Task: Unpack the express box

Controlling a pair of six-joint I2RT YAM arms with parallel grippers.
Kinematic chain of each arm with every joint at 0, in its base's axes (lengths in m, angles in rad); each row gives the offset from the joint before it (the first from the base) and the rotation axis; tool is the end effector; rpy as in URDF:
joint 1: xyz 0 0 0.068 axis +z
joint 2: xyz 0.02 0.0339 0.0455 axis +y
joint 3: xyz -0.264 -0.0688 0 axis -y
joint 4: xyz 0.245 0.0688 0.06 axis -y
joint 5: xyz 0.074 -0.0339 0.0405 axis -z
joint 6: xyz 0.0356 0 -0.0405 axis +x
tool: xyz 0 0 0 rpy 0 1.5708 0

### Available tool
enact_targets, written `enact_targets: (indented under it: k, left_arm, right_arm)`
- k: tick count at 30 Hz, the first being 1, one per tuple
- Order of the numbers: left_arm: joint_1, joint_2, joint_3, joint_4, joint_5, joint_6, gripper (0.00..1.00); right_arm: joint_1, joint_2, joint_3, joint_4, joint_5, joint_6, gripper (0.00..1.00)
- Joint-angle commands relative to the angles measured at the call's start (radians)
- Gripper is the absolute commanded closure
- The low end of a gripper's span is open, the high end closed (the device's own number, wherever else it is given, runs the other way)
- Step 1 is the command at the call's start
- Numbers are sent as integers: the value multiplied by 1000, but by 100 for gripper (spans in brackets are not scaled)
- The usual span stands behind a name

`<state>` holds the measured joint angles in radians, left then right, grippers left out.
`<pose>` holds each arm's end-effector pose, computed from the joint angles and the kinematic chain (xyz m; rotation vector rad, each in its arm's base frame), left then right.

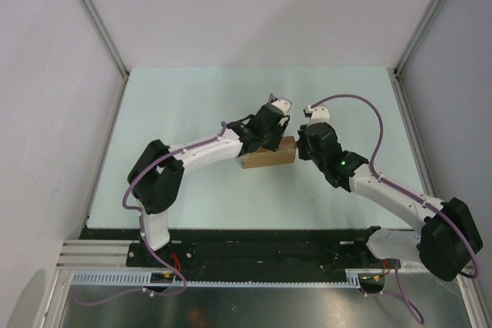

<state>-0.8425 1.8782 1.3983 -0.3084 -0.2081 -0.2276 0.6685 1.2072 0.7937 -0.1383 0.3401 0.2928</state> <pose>0.2861 -0.3098 0.2281 0.6155 2.2735 -0.2836 0.2162 0.1557 0.2604 -0.1929 2.0864 0.2212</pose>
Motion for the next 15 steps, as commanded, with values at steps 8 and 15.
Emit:
enact_targets:
  k: [8, 15]
  left_arm:
    - [-7, 104, -68, -181, 9, 8, 55]
    - [-7, 116, -64, -179, -2, 1, 56]
  right_arm:
    - [-9, 46, -7, 3, -73, 45, 100]
    - [-12, -98, -7, -38, -73, 34, 100]
